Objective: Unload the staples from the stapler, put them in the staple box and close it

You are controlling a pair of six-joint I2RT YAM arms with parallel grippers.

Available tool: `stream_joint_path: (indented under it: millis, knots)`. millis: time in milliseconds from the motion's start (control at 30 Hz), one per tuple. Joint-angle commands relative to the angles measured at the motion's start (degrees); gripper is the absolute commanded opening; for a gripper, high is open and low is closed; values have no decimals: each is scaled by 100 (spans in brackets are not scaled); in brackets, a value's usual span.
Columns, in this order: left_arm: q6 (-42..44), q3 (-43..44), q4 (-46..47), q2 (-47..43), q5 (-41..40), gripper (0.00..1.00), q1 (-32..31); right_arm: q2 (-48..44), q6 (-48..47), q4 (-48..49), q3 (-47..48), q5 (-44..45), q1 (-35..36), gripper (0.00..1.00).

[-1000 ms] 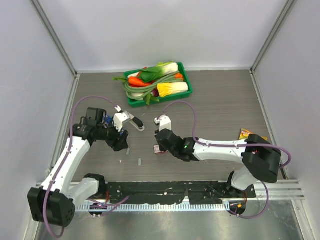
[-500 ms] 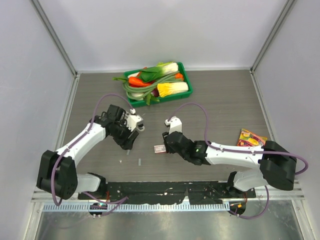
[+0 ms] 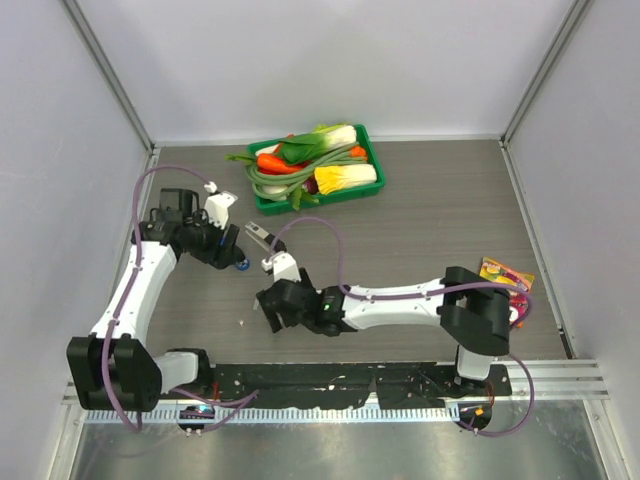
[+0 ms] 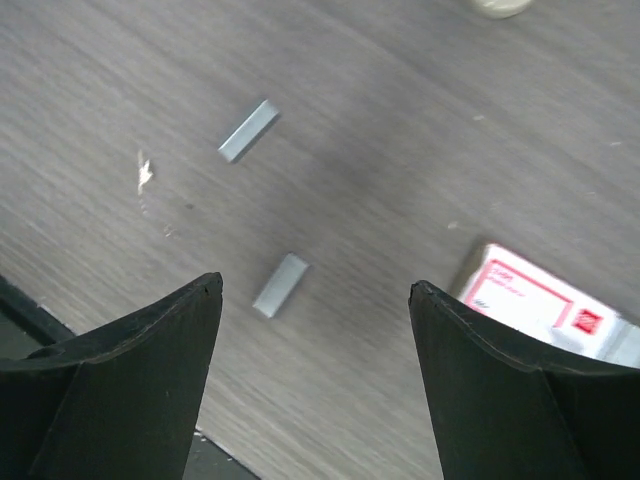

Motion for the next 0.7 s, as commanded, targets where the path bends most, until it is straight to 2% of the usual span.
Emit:
stream_joint_path:
  millis: [0, 100, 433, 500, 667]
  knots:
    - [234, 111, -357, -113, 203, 63, 353, 463, 443, -803, 678, 163, 319, 81]
    - [234, 32, -348, -280, 168, 63, 353, 762, 610, -1270, 1056, 304, 433, 81]
    - [286, -162, -480, -737, 36, 63, 353, 1211, 777, -1342, 1373, 409, 565, 80]
    - [322, -223, -498, -817, 36, 63, 353, 1299, 786, -1333, 1434, 392, 565, 77]
    - [374, -241, -559, -879, 36, 63, 353, 1641, 821, -1429, 1671, 418, 565, 56]
